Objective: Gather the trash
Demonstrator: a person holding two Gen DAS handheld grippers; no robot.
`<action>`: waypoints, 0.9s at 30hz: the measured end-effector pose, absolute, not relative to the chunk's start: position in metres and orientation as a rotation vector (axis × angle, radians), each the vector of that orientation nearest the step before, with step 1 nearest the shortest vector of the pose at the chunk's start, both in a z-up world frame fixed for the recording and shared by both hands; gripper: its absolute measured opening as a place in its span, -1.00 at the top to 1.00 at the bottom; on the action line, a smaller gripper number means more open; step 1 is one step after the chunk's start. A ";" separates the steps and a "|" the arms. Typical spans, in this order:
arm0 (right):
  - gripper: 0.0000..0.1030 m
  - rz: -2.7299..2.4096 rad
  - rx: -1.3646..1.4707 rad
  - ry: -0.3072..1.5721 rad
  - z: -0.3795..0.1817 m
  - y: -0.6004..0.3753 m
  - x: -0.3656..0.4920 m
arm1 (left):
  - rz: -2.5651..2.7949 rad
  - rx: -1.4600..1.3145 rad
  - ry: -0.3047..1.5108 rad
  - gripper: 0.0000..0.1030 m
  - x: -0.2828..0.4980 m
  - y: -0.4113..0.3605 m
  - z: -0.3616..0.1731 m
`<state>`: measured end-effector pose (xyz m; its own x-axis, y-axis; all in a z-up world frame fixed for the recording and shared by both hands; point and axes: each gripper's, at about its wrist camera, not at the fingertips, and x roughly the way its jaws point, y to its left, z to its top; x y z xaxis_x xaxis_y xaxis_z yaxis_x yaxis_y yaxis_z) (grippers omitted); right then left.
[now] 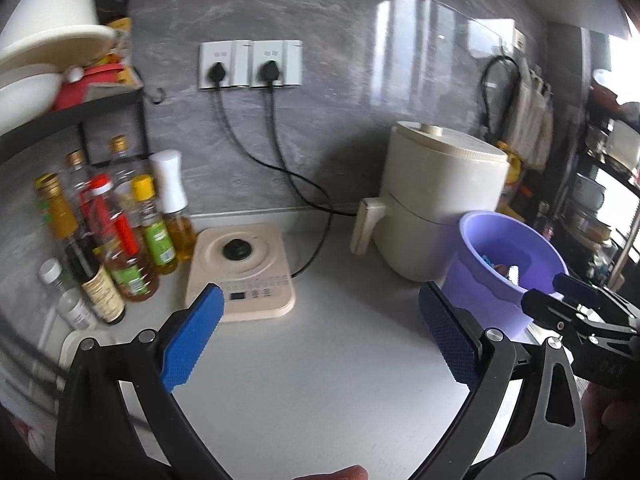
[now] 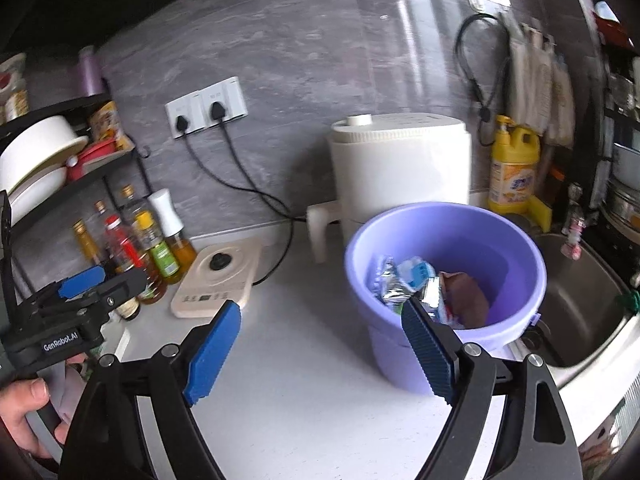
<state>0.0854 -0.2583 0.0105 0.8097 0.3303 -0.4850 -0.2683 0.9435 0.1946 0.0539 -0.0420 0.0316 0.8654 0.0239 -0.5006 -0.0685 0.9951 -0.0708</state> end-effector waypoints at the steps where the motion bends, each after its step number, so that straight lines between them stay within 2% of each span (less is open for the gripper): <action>1: -0.58 0.337 0.118 0.543 0.010 -0.258 0.086 | 0.064 -0.095 0.521 -0.88 0.050 -0.041 0.032; 27: -0.62 0.502 0.097 0.540 0.006 -0.286 0.056 | 0.196 -0.129 0.510 -0.88 -0.011 -0.082 0.031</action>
<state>0.0560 -0.2857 0.0056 0.7403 0.4820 -0.4686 -0.4319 0.8752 0.2178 -0.0107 -0.0821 0.0309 0.8546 0.1533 -0.4961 -0.2176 0.9732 -0.0741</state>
